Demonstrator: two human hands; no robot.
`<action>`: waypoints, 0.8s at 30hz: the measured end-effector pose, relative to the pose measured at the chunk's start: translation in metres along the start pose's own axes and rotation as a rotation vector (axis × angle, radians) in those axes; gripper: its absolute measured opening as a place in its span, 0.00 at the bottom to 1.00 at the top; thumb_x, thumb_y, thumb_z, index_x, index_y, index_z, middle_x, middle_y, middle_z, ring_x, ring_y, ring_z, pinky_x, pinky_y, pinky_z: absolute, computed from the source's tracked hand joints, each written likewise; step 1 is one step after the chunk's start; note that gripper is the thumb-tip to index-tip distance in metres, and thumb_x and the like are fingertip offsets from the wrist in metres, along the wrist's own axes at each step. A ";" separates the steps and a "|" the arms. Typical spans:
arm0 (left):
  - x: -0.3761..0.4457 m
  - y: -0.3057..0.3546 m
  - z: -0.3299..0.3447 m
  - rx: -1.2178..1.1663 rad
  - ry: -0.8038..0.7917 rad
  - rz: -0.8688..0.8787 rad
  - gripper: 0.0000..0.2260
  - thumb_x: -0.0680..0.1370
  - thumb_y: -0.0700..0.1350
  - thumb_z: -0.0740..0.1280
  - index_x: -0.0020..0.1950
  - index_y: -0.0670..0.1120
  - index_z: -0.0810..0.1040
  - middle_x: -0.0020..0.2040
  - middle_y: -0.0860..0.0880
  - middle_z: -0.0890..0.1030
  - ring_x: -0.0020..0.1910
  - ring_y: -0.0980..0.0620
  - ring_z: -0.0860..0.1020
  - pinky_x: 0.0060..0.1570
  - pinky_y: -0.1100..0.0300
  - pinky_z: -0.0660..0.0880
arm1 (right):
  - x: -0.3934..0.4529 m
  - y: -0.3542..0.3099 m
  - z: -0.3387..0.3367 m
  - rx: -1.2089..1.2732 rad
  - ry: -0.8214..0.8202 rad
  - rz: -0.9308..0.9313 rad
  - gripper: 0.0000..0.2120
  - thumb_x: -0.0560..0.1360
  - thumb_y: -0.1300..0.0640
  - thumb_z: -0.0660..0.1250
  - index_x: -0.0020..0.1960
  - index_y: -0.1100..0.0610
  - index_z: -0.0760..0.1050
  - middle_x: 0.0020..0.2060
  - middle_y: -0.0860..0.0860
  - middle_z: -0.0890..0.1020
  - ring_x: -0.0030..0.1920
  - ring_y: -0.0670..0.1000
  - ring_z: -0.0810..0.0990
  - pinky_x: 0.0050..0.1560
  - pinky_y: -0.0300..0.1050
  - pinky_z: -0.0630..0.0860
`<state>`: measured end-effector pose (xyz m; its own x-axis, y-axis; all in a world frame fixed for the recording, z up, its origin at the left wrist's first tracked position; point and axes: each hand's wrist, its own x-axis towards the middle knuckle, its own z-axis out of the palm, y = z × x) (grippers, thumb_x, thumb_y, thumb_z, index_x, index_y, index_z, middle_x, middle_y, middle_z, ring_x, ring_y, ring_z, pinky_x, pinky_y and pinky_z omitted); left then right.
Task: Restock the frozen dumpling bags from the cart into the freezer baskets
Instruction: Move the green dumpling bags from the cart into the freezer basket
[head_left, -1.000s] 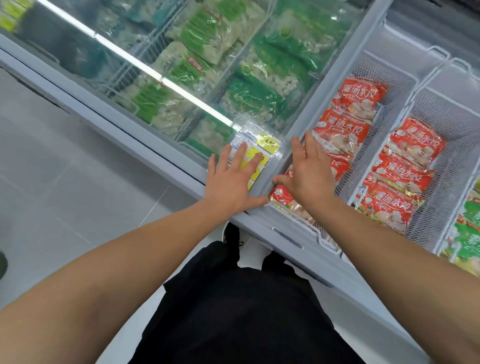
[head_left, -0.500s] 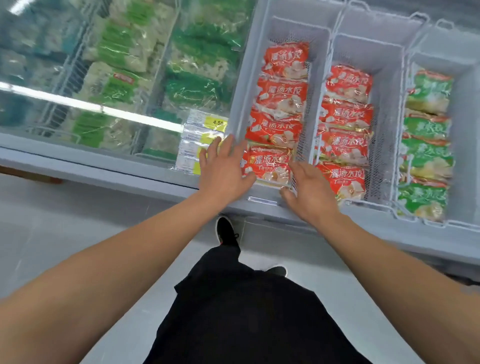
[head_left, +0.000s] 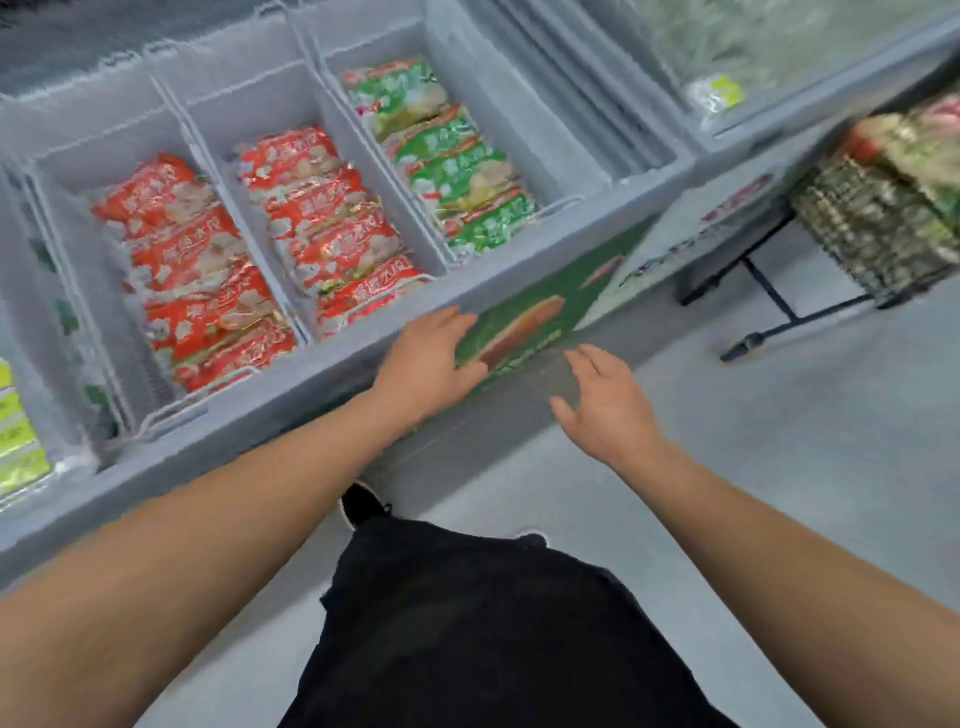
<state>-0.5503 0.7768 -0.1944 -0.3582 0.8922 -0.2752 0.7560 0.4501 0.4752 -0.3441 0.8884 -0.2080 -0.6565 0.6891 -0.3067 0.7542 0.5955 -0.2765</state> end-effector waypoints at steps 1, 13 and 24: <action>0.006 0.025 0.009 0.016 -0.013 0.038 0.30 0.75 0.54 0.69 0.74 0.43 0.71 0.73 0.38 0.72 0.72 0.39 0.70 0.72 0.50 0.64 | -0.009 0.026 -0.003 0.015 0.005 0.046 0.31 0.78 0.48 0.66 0.77 0.58 0.63 0.75 0.55 0.65 0.75 0.57 0.62 0.74 0.47 0.57; 0.124 0.247 0.100 0.148 -0.221 0.370 0.30 0.76 0.51 0.70 0.76 0.44 0.68 0.74 0.44 0.71 0.73 0.44 0.68 0.71 0.58 0.59 | -0.064 0.236 -0.043 0.268 0.139 0.523 0.29 0.78 0.47 0.64 0.76 0.56 0.64 0.73 0.52 0.68 0.72 0.57 0.65 0.71 0.51 0.65; 0.312 0.383 0.138 0.169 -0.351 0.505 0.32 0.77 0.53 0.69 0.78 0.46 0.65 0.78 0.42 0.65 0.76 0.42 0.63 0.75 0.52 0.59 | 0.022 0.386 -0.135 0.310 0.164 0.727 0.28 0.78 0.48 0.64 0.75 0.57 0.65 0.72 0.52 0.69 0.71 0.57 0.66 0.69 0.52 0.67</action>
<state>-0.2970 1.2227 -0.2138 0.2445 0.9143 -0.3228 0.8710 -0.0608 0.4875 -0.0659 1.1889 -0.1987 0.0254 0.9264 -0.3758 0.9399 -0.1502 -0.3068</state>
